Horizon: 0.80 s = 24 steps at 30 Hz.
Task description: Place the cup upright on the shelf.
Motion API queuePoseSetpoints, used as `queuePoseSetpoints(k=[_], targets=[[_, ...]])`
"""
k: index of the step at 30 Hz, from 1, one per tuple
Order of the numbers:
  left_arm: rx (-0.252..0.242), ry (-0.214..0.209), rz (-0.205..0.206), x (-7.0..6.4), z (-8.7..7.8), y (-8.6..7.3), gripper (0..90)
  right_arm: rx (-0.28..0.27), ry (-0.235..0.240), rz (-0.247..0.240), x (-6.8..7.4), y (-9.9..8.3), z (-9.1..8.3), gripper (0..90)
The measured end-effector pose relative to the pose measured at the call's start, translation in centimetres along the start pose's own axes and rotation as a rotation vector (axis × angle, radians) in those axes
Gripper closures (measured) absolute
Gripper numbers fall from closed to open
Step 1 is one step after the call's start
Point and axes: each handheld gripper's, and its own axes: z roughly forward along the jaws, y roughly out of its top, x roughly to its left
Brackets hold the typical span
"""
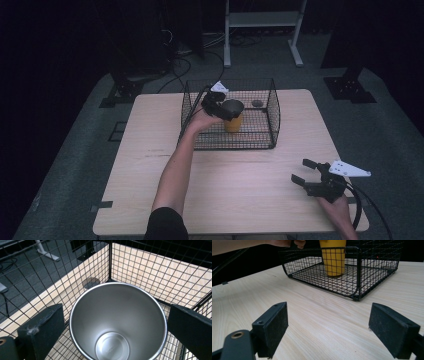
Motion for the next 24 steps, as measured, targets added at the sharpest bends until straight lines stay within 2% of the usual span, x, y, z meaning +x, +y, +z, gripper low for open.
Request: queuePoseSetpoints(k=[8, 22, 24], targets=[[-0.032, 0.007, 0.018, -0.3, -0.9, 0.7, 0.9, 0.0, -0.001, -0.001, 0.0, 0.0, 0.0, 14.8], [-0.102, -0.008, 0.048, -1.6, -3.5, 1.5, 0.9, -0.001, -0.018, -0.008, 0.2, -0.1, -0.1, 14.8], [-0.116, -0.013, 0.04, -1.8, -3.7, 1.5, 0.9, -0.002, -0.019, -0.006, 0.2, -0.1, -0.1, 14.8]])
